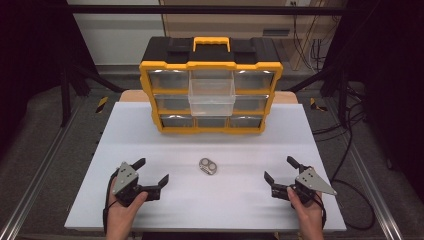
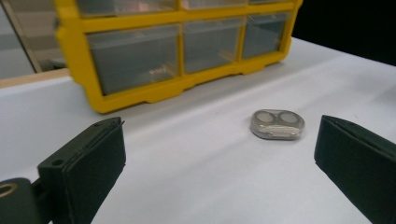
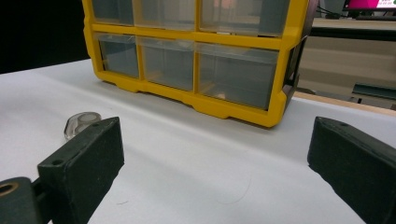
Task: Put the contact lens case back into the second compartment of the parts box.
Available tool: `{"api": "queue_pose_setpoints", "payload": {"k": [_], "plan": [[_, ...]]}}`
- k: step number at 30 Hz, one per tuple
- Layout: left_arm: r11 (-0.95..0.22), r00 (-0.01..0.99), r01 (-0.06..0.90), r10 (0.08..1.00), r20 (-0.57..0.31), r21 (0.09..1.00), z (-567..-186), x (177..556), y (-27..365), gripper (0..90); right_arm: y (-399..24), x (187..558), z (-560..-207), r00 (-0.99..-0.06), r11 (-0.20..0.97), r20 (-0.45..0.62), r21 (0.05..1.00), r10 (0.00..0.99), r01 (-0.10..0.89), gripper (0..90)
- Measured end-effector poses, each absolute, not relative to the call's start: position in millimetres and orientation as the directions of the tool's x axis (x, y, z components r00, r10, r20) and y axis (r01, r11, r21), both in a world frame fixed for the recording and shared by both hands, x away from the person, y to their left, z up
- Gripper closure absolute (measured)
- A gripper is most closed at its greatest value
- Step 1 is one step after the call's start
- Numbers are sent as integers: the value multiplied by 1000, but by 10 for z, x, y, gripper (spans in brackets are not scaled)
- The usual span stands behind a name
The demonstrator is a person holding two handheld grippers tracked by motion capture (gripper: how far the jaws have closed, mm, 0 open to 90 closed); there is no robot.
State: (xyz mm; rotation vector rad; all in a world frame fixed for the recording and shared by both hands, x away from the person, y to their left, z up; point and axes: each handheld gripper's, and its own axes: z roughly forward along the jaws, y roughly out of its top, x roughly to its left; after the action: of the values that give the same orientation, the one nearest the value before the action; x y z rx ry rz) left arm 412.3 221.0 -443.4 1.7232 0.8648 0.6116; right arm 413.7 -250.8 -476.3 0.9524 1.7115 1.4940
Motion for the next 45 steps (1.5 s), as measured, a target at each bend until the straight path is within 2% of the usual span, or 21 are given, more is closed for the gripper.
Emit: {"api": "queue_pose_setpoints", "payload": {"k": [6, 13, 25, 32, 41, 45], "plan": [[-274, 659, 318, 752, -4, 908, -4394, 4218, 1879, 27, -2474, 4131, -4762, -523, 93, -28, 991, 852, 97, 38], [-381, 689, 335, 723, 52, 862, -4389, 4284, 1662, 29, -2471, 4135, -4775, -517, 109, -41, 989, 855, 103, 35], [-462, 724, 370, 688, 62, 806, -4312, 4501, 1354, 30, -2463, 4153, -4797, -511, 118, -43, 986, 859, 116, 33], [-527, 742, 360, 662, 105, 770, -4306, 4652, 1061, 32, -2466, 4159, -4803, -511, 123, -45, 985, 858, 119, 32], [-520, 722, 480, 692, 19, 706, -4468, 4917, 848, 53, -2429, 4161, -4806, -526, 111, -31, 986, 850, 122, 34], [-531, 712, 494, 702, 31, 689, -4540, 4962, 797, 72, -2399, 4164, -4807, -542, 109, -19, 985, 840, 134, 34]]}}
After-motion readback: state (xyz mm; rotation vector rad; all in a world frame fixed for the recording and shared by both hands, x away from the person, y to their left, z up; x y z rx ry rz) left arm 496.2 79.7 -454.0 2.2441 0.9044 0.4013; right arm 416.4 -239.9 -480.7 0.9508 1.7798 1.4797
